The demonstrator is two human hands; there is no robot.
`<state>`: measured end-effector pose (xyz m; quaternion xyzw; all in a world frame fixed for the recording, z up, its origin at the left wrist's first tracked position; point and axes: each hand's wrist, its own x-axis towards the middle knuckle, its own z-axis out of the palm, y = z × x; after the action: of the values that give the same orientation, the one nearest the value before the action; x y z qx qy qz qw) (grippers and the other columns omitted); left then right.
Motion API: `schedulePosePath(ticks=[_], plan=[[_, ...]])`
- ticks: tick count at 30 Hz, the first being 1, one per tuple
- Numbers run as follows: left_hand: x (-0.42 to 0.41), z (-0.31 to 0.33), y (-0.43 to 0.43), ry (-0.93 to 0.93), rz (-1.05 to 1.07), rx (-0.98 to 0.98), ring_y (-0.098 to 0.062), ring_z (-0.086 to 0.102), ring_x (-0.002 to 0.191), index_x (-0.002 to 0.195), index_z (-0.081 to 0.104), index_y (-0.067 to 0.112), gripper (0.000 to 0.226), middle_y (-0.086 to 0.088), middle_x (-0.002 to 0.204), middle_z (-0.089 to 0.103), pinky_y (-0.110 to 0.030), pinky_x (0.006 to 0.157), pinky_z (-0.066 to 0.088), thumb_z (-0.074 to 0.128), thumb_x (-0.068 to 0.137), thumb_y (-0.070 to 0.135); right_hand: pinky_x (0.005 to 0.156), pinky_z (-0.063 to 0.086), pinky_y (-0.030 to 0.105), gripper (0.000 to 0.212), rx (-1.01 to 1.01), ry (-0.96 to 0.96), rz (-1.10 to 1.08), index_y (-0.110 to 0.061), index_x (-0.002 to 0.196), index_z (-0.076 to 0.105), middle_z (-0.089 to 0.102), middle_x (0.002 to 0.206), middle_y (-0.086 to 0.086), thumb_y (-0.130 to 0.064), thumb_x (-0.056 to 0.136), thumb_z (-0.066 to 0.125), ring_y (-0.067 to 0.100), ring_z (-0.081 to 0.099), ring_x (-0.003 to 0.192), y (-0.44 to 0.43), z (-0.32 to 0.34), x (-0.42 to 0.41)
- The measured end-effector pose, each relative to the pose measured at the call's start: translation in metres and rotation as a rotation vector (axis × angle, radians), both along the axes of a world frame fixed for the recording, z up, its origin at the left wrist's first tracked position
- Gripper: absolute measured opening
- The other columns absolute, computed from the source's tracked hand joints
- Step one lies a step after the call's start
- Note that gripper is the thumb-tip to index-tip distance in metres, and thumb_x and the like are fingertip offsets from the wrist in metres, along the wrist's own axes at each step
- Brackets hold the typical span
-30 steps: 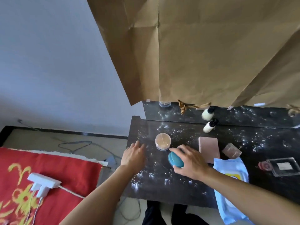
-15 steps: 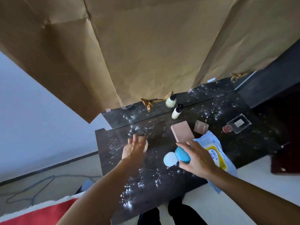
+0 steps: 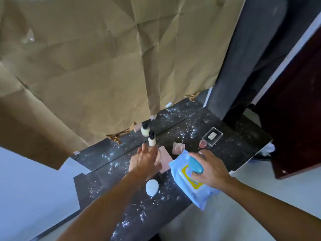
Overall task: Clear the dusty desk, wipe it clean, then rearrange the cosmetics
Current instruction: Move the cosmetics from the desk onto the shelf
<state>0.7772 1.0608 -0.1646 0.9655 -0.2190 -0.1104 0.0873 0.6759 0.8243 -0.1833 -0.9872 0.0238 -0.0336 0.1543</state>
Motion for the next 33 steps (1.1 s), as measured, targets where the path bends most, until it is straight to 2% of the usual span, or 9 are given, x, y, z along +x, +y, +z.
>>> schedulePosePath(ticks=[3, 7, 10, 15, 18, 21, 25, 28, 33], plan=[[-0.012, 0.017, -0.06, -0.03, -0.036, -0.026, -0.025, 0.046, 0.117, 0.14, 0.03, 0.034, 0.07, -0.005, 0.127, 0.039, -0.039, 0.084, 0.051, 0.058, 0.078, 0.048, 0.061, 0.054, 0.033, 0.069, -0.013, -0.031, -0.02, -0.036, 0.12, 0.052, 0.056, 0.099, -0.004, -0.047, 0.052, 0.057, 0.02, 0.058, 0.094, -0.057, 0.01, -0.018], [-0.035, 0.031, -0.141, -0.097, -0.034, -0.089, -0.028, 0.054, 0.109, 0.132, 0.042, 0.034, 0.062, -0.005, 0.116, 0.045, -0.038, 0.077, 0.049, 0.057, 0.073, 0.043, 0.066, 0.053, 0.033, 0.071, -0.074, 0.008, -0.032, -0.034, 0.124, 0.05, 0.056, 0.102, -0.001, -0.053, 0.055, 0.056, 0.023, 0.058, 0.094, -0.145, 0.023, -0.04], [-0.049, 0.041, -0.198, -0.105, -0.063, -0.083, -0.027, 0.051, 0.113, 0.138, 0.036, 0.036, 0.07, -0.004, 0.12, 0.043, -0.04, 0.08, 0.05, 0.059, 0.072, 0.043, 0.075, 0.052, 0.034, 0.072, -0.094, 0.03, -0.061, -0.033, 0.129, 0.049, 0.053, 0.108, -0.001, -0.052, 0.06, 0.059, 0.022, 0.054, 0.1, -0.205, 0.034, -0.051], [-0.059, 0.063, -0.274, -0.162, -0.151, -0.084, -0.026, 0.05, 0.115, 0.142, 0.03, 0.035, 0.073, -0.005, 0.123, 0.041, -0.041, 0.081, 0.049, 0.057, 0.075, 0.047, 0.07, 0.054, 0.039, 0.073, -0.061, -0.052, -0.151, -0.032, 0.126, 0.055, 0.054, 0.102, -0.001, -0.048, 0.055, 0.062, 0.024, 0.057, 0.096, -0.282, 0.053, -0.054], [-0.044, 0.082, -0.313, -0.215, -0.213, -0.085, -0.026, 0.048, 0.117, 0.141, 0.027, 0.036, 0.073, -0.004, 0.125, 0.04, -0.041, 0.08, 0.05, 0.057, 0.076, 0.052, 0.07, 0.051, 0.037, 0.074, -0.053, -0.092, -0.181, -0.03, 0.129, 0.053, 0.052, 0.103, 0.0, -0.042, 0.058, 0.072, 0.023, 0.055, 0.096, -0.32, 0.071, -0.038], [-0.023, 0.1, -0.352, -0.272, -0.264, -0.105, -0.027, 0.047, 0.117, 0.143, 0.022, 0.035, 0.075, -0.005, 0.125, 0.039, -0.04, 0.08, 0.05, 0.054, 0.079, 0.055, 0.071, 0.049, 0.034, 0.074, -0.08, -0.119, -0.198, -0.03, 0.132, 0.049, 0.05, 0.104, -0.001, -0.045, 0.062, 0.07, 0.021, 0.053, 0.097, -0.358, 0.088, -0.016], [0.013, 0.124, -0.407, -0.327, -0.297, -0.198, -0.025, 0.047, 0.115, 0.145, 0.022, 0.028, 0.08, -0.003, 0.127, 0.04, -0.037, 0.08, 0.049, 0.056, 0.078, 0.056, 0.083, 0.049, 0.038, 0.078, -0.066, -0.131, -0.264, -0.032, 0.137, 0.039, 0.05, 0.113, -0.002, -0.05, 0.065, 0.064, 0.021, 0.05, 0.106, -0.41, 0.116, 0.02], [0.041, 0.145, -0.446, -0.334, -0.249, -0.3, -0.02, 0.048, 0.113, 0.134, 0.029, 0.025, 0.075, 0.001, 0.126, 0.042, -0.032, 0.079, 0.05, 0.063, 0.075, 0.056, 0.089, 0.046, 0.04, 0.08, -0.046, -0.183, -0.303, -0.028, 0.135, 0.037, 0.051, 0.123, 0.0, -0.047, 0.064, 0.068, 0.022, 0.048, 0.113, -0.443, 0.143, 0.046], [0.081, 0.171, -0.491, -0.391, -0.261, -0.34, -0.02, 0.047, 0.112, 0.129, 0.033, 0.024, 0.07, -0.001, 0.125, 0.043, -0.029, 0.079, 0.049, 0.066, 0.075, 0.052, 0.083, 0.045, 0.037, 0.072, -0.01, -0.26, -0.32, -0.024, 0.126, 0.04, 0.052, 0.122, 0.0, -0.041, 0.065, 0.073, 0.022, 0.05, 0.105, -0.476, 0.179, 0.082]])
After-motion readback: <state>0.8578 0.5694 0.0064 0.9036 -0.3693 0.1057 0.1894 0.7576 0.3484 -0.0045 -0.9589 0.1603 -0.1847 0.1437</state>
